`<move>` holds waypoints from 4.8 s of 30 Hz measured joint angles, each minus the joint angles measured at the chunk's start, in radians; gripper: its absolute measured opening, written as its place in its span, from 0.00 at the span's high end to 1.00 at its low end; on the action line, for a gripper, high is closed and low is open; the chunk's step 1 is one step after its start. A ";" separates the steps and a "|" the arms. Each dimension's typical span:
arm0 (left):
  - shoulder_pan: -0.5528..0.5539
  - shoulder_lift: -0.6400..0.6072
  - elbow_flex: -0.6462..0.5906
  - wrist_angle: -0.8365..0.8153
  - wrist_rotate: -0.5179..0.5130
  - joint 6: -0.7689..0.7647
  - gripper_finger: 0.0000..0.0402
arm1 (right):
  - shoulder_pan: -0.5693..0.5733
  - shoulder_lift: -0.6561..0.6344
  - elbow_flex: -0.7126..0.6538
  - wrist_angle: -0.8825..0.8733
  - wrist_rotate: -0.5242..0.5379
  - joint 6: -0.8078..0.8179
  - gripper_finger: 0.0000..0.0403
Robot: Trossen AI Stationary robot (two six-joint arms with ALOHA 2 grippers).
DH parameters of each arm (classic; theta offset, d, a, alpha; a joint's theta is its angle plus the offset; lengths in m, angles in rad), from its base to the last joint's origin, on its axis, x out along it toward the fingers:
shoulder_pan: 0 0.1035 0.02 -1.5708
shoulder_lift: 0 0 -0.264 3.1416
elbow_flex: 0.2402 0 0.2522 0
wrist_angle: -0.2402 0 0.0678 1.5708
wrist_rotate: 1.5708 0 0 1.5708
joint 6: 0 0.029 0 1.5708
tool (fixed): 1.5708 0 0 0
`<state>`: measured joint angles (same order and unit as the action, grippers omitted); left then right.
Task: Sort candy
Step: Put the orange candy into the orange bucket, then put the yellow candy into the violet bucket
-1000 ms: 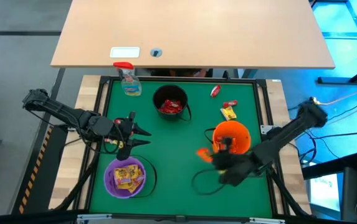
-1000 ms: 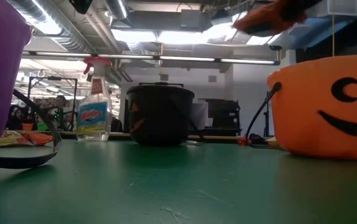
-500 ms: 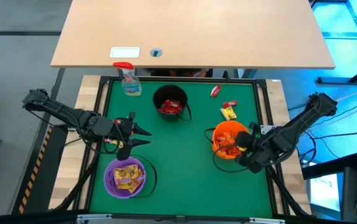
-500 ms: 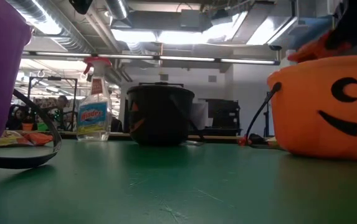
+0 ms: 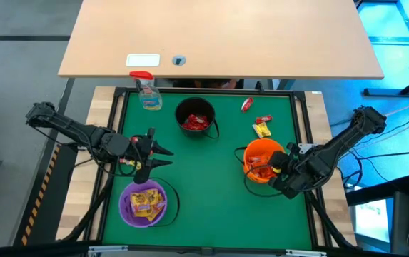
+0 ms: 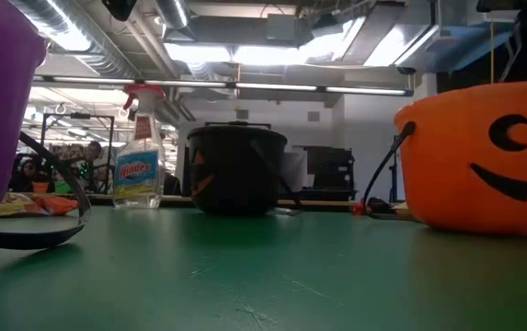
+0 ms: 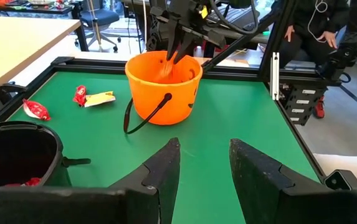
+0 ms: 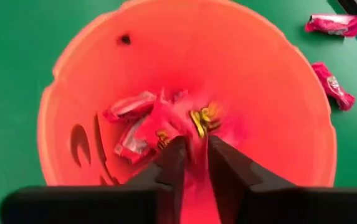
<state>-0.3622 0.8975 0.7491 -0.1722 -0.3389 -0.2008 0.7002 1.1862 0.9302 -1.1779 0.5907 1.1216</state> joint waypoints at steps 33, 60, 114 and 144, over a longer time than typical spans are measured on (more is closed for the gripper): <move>0.000 0.049 0.000 0.011 -0.143 0.027 0.68 | 0.000 0.004 0.117 0.450 0.329 -0.381 0.61; 0.000 0.067 0.000 0.079 -0.140 0.079 0.68 | -0.134 0.239 0.117 0.768 0.248 -0.570 0.61; 0.000 0.067 0.000 0.077 -0.059 0.072 0.68 | -0.131 0.342 0.116 0.954 0.253 -0.603 0.61; -0.001 0.067 0.000 0.077 -0.084 0.035 0.68 | -0.131 0.342 0.116 0.975 0.245 -0.577 0.61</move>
<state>-0.3630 0.9646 0.7490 -0.0952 -0.4230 -0.1661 0.5690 1.5284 1.0466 -0.2024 0.8356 0.5446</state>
